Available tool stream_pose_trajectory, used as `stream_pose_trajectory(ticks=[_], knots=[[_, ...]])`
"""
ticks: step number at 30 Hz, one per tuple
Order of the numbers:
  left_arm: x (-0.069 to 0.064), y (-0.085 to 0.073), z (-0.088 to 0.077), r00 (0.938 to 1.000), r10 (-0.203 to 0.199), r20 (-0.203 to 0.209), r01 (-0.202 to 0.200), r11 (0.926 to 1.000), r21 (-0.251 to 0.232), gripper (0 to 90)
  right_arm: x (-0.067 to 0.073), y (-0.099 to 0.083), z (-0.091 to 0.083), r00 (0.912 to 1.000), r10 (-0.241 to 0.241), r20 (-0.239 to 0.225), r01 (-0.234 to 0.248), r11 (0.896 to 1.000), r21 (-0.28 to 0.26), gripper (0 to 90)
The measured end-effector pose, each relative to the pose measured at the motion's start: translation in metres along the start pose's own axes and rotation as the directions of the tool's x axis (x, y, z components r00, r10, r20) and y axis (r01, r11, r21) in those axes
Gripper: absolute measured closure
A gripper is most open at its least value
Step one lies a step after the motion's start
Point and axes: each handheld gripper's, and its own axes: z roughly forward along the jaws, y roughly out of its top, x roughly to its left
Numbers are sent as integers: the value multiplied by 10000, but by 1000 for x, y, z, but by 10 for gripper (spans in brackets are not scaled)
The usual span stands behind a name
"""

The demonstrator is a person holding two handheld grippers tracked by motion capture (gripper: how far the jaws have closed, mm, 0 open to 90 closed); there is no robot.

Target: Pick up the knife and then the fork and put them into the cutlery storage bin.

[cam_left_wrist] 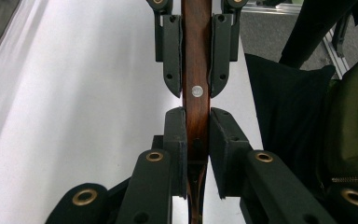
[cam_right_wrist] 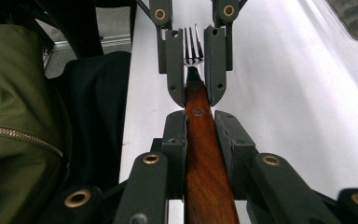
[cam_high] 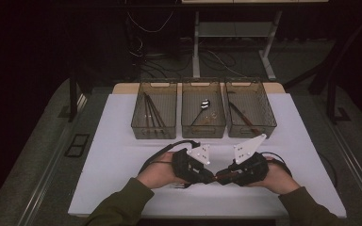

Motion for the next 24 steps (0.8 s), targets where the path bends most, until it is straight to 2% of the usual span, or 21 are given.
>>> stream_pose_trajectory(ticks=[3,5,7,8,11,14,15,16,17,19,22,24], knots=[[0,0,-1,10000,95,-26,-95,9999,-44,770,1,0,0,10000,-6,19,6,10000,-11,755],[1,-2,-1,10000,53,32,-52,9997,-250,768,1,0,-1,10000,30,23,-30,10000,-41,755],[1,-5,-1,9998,59,-168,-65,9993,-361,741,0,0,-2,9999,152,40,-151,9999,-75,755],[1,-7,-1,9997,-35,-238,26,9993,-372,671,0,-1,-3,9998,173,137,-172,9998,-60,755],[2,-17,-4,9975,-310,-635,261,9967,-763,545,-4,-4,-8,9989,323,353,-319,9994,-118,756],[1,-31,-10,9924,-845,-896,724,9887,-1309,467,-5,-9,-14,9960,683,572,-668,9974,-288,756],[2,-35,-13,9899,-972,-1037,821,9866,-1411,441,-7,-11,-15,9958,592,698,-573,9979,-289,756],[2,-40,-16,9870,-1162,-1113,986,9833,-1527,425,-6,-12,-17,9940,861,674,-840,9959,-338,756],[2,-44,-20,9839,-1252,-1275,1037,9811,-1635,412,-7,-13,-19,9928,918,763,-892,9953,-375,756],[2,-55,-28,9732,-1705,-1543,1362,9680,-2106,377,-7,-15,-22,9893,1148,895,-1108,9927,-479,756],[0,-73,-39,9509,-2412,-1941,1832,9438,-2752,342,-8,-18,-29,9827,1392,1219,-1327,9893,-603,756],[-1,-84,-43,9355,-2775,-2186,2084,9332,-2928,316,-10,-20,-32,9768,1613,1409,-1533,9860,-659,756]])
